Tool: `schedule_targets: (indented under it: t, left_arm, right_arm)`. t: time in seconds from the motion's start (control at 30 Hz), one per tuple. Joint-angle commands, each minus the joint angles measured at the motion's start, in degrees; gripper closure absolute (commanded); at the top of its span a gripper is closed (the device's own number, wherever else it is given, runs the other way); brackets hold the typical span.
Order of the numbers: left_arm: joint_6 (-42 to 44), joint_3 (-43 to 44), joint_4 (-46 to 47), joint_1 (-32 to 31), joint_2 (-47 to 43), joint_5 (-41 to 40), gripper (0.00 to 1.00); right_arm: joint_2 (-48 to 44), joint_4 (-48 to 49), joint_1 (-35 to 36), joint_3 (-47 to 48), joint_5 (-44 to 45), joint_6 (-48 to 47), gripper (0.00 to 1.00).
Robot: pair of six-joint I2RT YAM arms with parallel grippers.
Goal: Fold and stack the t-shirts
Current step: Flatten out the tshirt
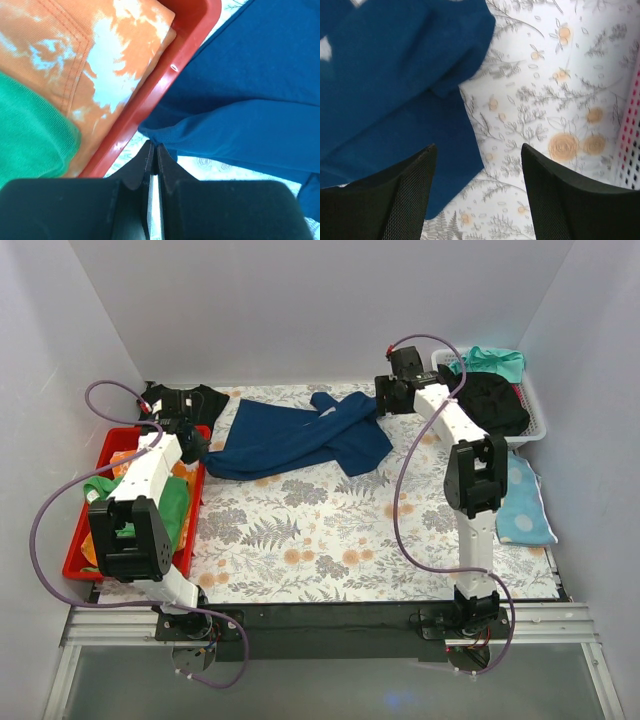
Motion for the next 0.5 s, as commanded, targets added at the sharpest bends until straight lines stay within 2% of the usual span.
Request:
schedule_targets:
  t: [0.0,0.2,0.47]
  left_arm:
    - [-0.5,2.1,1.6,0.3,0.8,-0.4,1.00]
    - [-0.5,1.6,2.5,0.3,1.1,0.4,1.00]
    - [-0.3,0.4,2.5,0.2,0.6,1.2,1.00]
  right_arm:
    - [-11.3,5.4,-0.2,-8.9,-1.3,0.4,0.26]
    - [-12.5,5.8,-0.2,-20.3,-4.3,2.5,0.32]
    - [-8.5,8.4,-0.2,-20.5,-6.3,3.9,0.41]
